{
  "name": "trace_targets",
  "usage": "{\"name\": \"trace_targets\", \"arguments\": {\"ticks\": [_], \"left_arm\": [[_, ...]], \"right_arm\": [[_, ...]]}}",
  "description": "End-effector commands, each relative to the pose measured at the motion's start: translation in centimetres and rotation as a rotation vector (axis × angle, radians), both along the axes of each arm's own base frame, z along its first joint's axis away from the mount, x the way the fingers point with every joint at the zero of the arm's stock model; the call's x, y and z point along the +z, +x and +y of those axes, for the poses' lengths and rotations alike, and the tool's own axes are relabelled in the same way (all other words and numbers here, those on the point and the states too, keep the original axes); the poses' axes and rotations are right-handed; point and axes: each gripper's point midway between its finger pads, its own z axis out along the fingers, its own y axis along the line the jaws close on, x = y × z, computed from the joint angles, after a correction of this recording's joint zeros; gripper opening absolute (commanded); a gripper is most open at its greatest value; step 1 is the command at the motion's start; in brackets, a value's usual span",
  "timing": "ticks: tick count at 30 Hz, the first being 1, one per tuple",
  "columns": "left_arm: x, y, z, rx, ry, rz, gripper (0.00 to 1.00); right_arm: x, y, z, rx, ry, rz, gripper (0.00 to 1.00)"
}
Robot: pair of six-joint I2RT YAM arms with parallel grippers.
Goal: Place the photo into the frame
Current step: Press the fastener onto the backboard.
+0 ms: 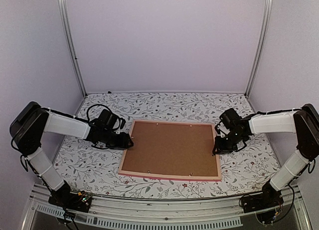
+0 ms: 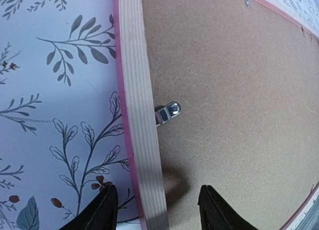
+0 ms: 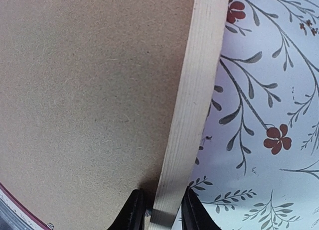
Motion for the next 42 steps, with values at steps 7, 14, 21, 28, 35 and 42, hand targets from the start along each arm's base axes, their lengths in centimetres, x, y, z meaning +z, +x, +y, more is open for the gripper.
{"name": "trace_targets", "arguments": {"ticks": [7,14,21,28,35,42], "left_arm": [[-0.1,-0.4,1.0,0.019,0.021,0.006,0.59],[0.1,-0.4,1.2,0.028,0.030,0.003,0.58],[0.5,-0.3,1.2,0.028,0.025,-0.009,0.58],[1.0,-0.1,1.2,0.029,0.025,-0.022,0.59],[1.1,-0.1,1.3,0.030,0.031,-0.024,0.59],[1.2,0.1,1.4,0.028,0.044,-0.025,0.59]], "right_arm": [[-1.8,-3.3,0.4,0.079,0.020,0.128,0.23],[-1.9,-3.9,0.8,0.097,0.049,0.150,0.24],[-1.8,-3.4,0.7,0.079,0.047,0.146,0.33],[-1.2,-2.6,0.5,0.068,0.053,0.131,0.36],[-1.5,-3.4,0.5,0.085,0.054,0.156,0.31],[-1.7,-3.8,0.6,0.106,0.055,0.190,0.28]]}}
